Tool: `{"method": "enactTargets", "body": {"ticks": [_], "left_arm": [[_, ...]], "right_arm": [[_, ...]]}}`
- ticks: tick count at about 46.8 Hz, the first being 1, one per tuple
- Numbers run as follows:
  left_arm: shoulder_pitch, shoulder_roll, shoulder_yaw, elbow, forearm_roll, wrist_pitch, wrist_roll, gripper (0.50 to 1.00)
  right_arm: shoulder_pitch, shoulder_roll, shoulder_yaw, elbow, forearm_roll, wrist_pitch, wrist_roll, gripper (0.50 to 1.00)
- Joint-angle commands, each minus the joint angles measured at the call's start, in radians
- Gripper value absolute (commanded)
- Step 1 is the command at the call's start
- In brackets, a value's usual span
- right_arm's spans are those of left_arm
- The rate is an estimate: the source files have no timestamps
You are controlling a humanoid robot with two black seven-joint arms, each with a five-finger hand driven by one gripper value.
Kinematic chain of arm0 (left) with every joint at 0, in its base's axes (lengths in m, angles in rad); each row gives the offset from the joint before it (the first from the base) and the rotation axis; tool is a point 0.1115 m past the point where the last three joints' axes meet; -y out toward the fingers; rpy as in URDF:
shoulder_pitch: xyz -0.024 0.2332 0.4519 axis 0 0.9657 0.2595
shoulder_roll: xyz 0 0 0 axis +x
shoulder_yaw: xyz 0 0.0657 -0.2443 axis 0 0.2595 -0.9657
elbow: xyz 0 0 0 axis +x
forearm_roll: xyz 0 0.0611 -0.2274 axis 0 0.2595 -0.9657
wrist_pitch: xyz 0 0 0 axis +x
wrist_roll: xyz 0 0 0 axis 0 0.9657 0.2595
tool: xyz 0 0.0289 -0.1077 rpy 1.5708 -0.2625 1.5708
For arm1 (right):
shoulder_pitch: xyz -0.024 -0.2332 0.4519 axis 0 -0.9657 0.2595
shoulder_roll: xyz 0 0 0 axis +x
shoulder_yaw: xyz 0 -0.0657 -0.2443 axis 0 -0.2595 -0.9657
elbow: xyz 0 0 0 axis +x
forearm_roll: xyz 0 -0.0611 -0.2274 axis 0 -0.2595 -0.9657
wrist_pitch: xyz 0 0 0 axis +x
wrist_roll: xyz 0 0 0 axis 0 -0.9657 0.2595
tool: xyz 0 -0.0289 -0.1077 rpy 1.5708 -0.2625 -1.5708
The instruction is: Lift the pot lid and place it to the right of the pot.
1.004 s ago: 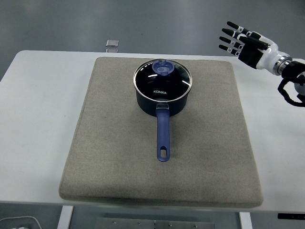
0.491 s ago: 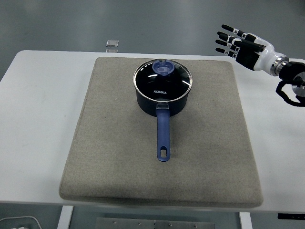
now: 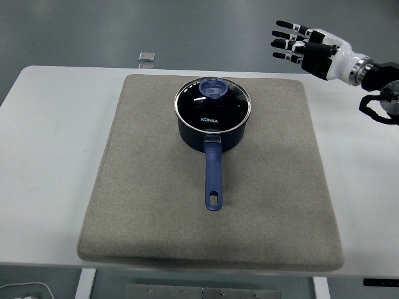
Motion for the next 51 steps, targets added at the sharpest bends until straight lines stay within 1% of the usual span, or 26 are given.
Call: {"method": "enactTargets", "body": {"ticks": [1,13,24,30,38,42,45,47,51], "left_arm": [[0.000,0.000,0.000,0.000,0.000,0.000,0.000,1.000],[0.000,0.000,0.000,0.000,0.000,0.000,0.000,1.000],[0.000,0.000,0.000,0.000,0.000,0.000,0.000,1.000],[0.000,0.000,0.000,0.000,0.000,0.000,0.000,1.000],[0.000,0.000,0.000,0.000,0.000,0.000,0.000,1.000],[0.000,0.000,0.000,0.000,0.000,0.000,0.000,1.000],[0.000,0.000,0.000,0.000,0.000,0.000,0.000,1.000],[0.000,0.000,0.000,0.000,0.000,0.000,0.000,1.000],[-0.001,0.000,0.000,0.000,0.000,0.000,0.000,1.000]], "right_arm": [[0.011,-0.003,0.000,0.021,-0.079,-0.005,0.000,0.915],[0.051,-0.001,0.000,0.063,-0.300,-0.002,0.001,0.915],[0.085,0.014,-0.001,0.109,-0.578,-0.005,0.001,0.915],[0.108,0.023,-0.013,0.132,-0.682,-0.005,0.001,0.915],[0.146,0.029,-0.016,0.140,-0.842,-0.002,0.000,0.915],[0.161,0.060,-0.024,0.139,-0.917,0.003,0.000,0.915],[0.177,0.069,-0.052,0.139,-0.960,0.003,0.000,0.915],[0.189,0.074,-0.075,0.139,-0.979,0.003,0.000,0.915],[0.211,0.112,-0.119,0.139,-0.991,-0.002,0.000,0.915]]}}
